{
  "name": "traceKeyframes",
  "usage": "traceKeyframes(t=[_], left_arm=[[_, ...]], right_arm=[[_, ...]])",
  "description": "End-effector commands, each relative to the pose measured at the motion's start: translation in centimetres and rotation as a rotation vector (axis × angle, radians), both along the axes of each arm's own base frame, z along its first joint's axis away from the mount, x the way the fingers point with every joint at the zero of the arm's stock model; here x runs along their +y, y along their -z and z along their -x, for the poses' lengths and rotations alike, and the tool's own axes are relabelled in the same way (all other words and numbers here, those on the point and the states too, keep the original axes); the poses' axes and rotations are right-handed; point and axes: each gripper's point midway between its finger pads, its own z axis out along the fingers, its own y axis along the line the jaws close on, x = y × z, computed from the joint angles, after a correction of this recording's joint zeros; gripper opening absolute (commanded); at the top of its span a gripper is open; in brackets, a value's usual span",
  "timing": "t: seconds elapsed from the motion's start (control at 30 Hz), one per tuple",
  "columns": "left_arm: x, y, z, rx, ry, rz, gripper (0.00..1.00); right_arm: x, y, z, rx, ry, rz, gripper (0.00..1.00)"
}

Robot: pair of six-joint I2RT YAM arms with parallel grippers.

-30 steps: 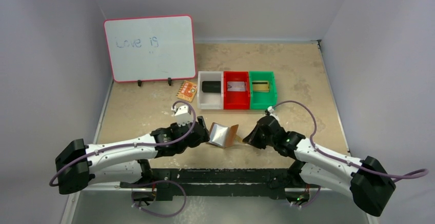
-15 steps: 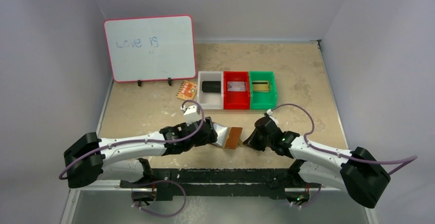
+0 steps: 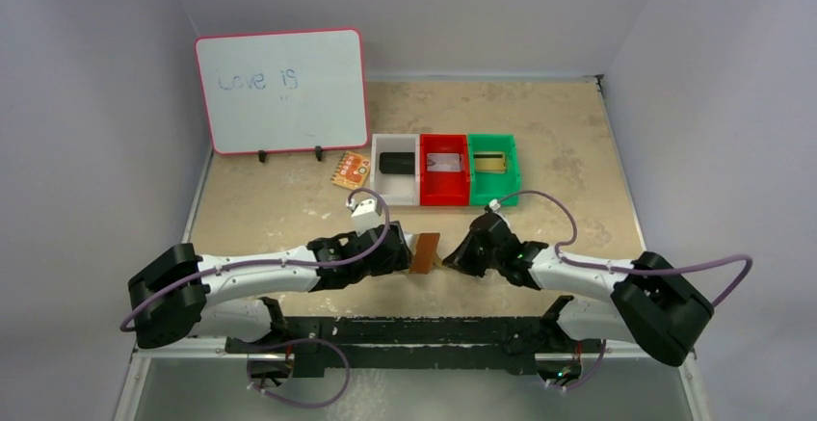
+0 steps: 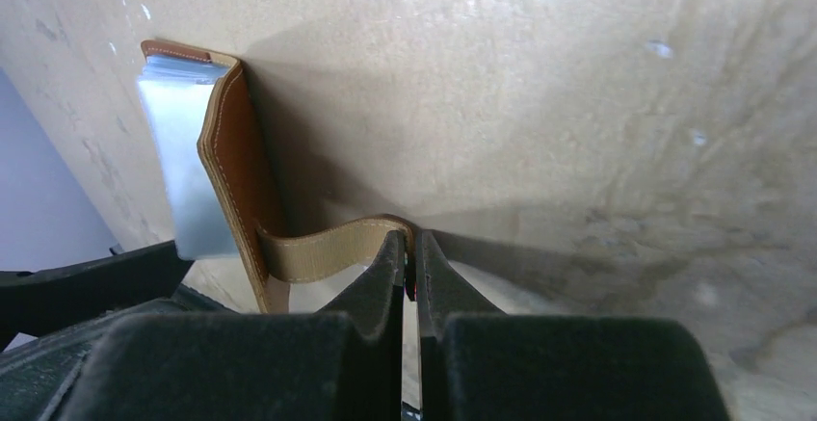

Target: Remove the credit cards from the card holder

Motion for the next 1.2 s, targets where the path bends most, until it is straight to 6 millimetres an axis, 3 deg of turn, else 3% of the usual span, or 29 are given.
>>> traceKeyframes(t=[0.0,0.13,0.37,0.63,0.8,0.87,1.17], left_arm=[[-0.3,-1.1,-0.7,-0.038,-0.029,0.043,0.68],[-0.2,-2.0,-1.3,-0.082,-0.034,0.05,0.67],[-0.2,-1.9,-2.6,-0.123,-0.041,-0.042,0.67],[-7.2,-3.7,-2.2,-0.141,0.199,0.11,0.64],[-8.5,-2.3,-1.4,-0.099,0.257,0.127,0.63],[-8.7,-1.6,-1.2,-0.081,0.262,0.123,0.63],[-7.7,1.9,-0.7,-0.004,0.234,0.052,0.61]], right_arm=[[-2.1,3.3,1.9,0.1,-0.035,0.138,0.0],[-1.9,3.7,1.8,0.11,-0.05,0.147,0.0],[-1.6,3.7,1.6,0.11,-0.066,0.151,0.0],[-1.0,2.2,1.0,0.059,-0.074,0.116,0.01],[-0.8,0.2,0.3,-0.015,-0.061,0.071,0.12],[-0.6,-0.9,0.1,-0.048,-0.053,0.032,0.28],[-1.0,-5.3,-0.6,-0.136,0.012,-0.04,0.3]])
